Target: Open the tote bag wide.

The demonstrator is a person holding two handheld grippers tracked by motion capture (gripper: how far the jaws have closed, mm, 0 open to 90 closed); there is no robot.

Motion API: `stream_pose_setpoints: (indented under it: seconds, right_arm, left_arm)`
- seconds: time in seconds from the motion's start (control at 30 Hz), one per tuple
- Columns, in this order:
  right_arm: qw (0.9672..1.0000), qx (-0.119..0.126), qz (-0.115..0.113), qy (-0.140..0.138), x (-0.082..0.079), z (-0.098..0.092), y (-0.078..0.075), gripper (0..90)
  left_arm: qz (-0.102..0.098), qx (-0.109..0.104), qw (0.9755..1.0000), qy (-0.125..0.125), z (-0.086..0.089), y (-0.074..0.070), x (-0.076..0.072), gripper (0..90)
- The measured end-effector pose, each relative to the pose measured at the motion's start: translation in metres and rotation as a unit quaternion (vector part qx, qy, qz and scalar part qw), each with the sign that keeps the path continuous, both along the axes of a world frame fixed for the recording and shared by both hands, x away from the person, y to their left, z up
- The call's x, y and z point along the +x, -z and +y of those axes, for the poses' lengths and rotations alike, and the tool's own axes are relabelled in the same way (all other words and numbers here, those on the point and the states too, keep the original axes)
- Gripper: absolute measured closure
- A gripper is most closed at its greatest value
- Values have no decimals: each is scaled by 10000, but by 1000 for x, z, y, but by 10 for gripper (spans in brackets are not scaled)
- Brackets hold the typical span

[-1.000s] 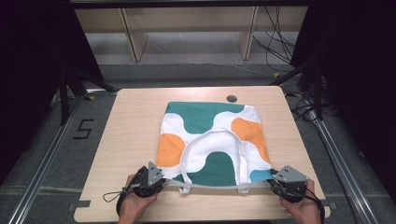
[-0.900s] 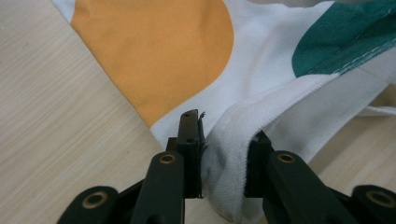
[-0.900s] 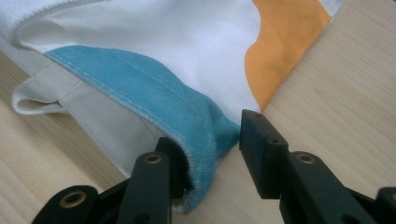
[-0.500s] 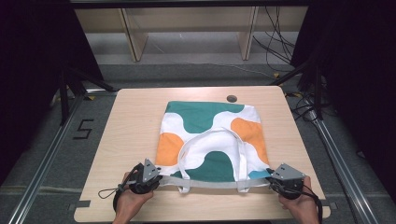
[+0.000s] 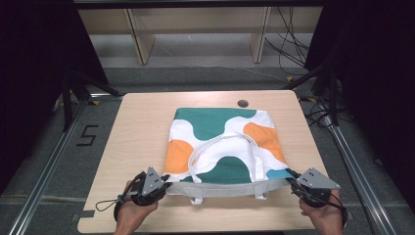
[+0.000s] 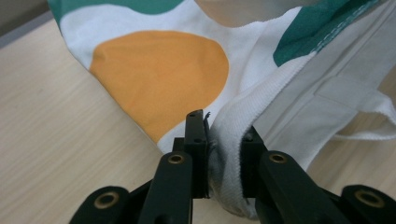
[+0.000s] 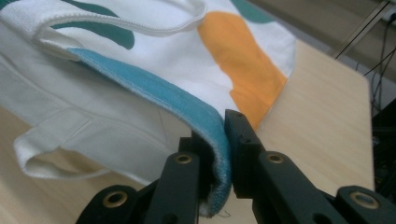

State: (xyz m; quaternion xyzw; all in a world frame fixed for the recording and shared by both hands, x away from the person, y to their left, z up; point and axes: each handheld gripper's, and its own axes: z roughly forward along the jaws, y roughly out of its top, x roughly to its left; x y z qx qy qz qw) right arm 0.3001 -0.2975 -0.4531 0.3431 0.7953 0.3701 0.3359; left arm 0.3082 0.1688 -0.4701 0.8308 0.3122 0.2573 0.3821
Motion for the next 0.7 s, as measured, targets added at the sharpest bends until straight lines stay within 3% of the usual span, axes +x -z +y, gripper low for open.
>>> stream_pose_setpoints:
  seconds: [0.07, 0.1, 0.13, 0.17, 0.2, 0.23, 0.37, 0.43, 0.53, 0.6, 0.63, 0.7]
  right_arm:
    - [9999, 77, -87, 16, 0, 0, -6, 832]
    - [9999, 99, -105, 0, 1, 0, -10, 832]
    - [9997, 159, -191, 55, -1, 3, -16, 834]
    - [9997, 159, -191, 55, -1, 3, -16, 834]
    - [9996, 98, -264, -27, 0, 2, -22, 835]
    - [9997, 82, -230, -60, 0, 2, -26, 836]
    - [9987, 192, -475, -76, 6, 1, -49, 842]
    - [9977, 267, -616, -60, 6, 2, -64, 845]
    - [9953, 278, -915, -130, 5, 2, -89, 850]
    - [9912, 212, -1298, -146, 3, 1, -115, 852]
    - [9912, 212, -1298, -146, 3, 1, -115, 852]
    - [9899, 273, -1385, -122, 1, 1, -134, 853]
  left_arm:
    - [-99, -215, 9997, -44, 0, -5, 0, 801]
    - [-113, -189, 9998, 4, 3, -8, 1, 802]
    - [-72, -303, 9995, -51, 2, -9, 0, 805]
    - [-103, -343, 9994, -11, 3, -12, 1, 805]
    - [-110, -243, 9996, 28, 5, -15, 2, 808]
    - [-113, -428, 9990, -10, 4, -17, 1, 810]
    - [-387, -511, 9979, 73, 8, -41, 4, 818]
    - [-570, -672, 9961, 42, 10, -60, 4, 828]
    - [-982, -703, 9926, 148, 11, -93, 4, 849]
    - [-1155, -802, 9900, 128, 10, -108, 3, 858]
    - [-1285, -786, 9885, 151, 10, -118, 3, 858]
    - [-1515, -784, 9851, 226, 9, -138, 1, 863]
